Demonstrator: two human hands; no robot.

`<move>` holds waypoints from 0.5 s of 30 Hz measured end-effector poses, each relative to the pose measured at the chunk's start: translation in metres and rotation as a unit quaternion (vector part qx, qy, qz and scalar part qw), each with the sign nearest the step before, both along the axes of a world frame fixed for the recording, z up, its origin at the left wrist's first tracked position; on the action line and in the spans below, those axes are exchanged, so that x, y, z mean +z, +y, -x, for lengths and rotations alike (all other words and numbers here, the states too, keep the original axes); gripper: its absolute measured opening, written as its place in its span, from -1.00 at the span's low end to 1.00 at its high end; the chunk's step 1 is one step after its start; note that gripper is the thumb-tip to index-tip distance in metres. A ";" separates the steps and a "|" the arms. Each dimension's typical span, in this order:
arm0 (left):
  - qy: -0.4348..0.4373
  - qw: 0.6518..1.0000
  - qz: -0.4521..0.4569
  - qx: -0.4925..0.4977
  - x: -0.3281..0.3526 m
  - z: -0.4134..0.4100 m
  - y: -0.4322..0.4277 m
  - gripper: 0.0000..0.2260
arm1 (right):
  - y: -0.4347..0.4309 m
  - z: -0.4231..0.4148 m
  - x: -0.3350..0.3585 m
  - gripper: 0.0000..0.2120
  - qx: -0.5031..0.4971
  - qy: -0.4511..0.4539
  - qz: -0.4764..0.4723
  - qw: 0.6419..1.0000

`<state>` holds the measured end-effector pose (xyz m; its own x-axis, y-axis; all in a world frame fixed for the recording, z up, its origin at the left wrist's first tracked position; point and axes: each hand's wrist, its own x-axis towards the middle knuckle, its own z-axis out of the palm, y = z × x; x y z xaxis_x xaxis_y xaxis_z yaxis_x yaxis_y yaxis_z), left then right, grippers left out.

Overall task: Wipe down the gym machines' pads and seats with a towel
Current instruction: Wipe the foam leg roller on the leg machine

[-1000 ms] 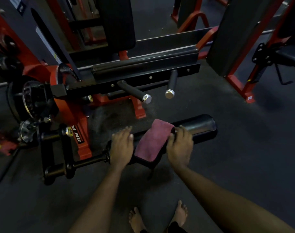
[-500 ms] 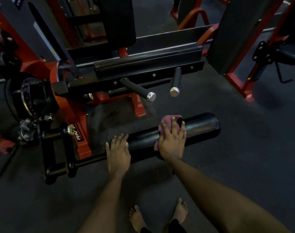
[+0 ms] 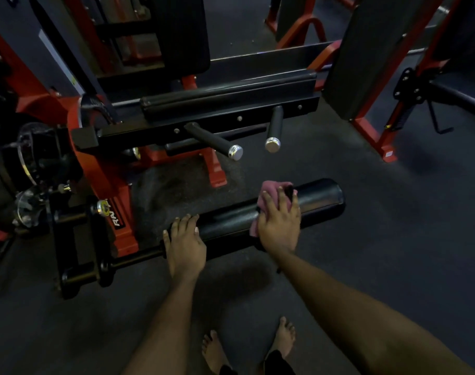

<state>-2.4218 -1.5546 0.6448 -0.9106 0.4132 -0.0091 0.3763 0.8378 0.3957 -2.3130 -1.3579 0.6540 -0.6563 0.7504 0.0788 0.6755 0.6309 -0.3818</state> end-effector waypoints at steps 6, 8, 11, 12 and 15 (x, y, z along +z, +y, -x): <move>0.002 1.000 0.002 0.017 0.000 -0.001 0.005 -0.61 | 0.110 -0.020 0.011 -0.51 -0.130 -0.035 0.032 0.990; 0.001 1.000 0.000 0.029 0.001 -0.003 0.008 -0.62 | 0.089 -0.008 0.011 -0.56 -0.170 -0.008 0.038 0.985; 0.009 0.999 -0.014 0.047 0.002 -0.006 0.011 -0.63 | 0.029 -0.001 -0.004 -0.55 -0.130 0.029 -0.004 0.991; 0.013 0.998 -0.017 0.050 0.002 -0.007 0.011 -0.63 | 0.018 -0.008 -0.008 -0.54 -0.091 0.034 -0.014 0.995; 0.030 0.998 -0.020 0.049 -0.003 -0.010 0.010 -0.63 | 0.053 -0.035 -0.012 -0.49 -0.017 0.020 -0.007 1.000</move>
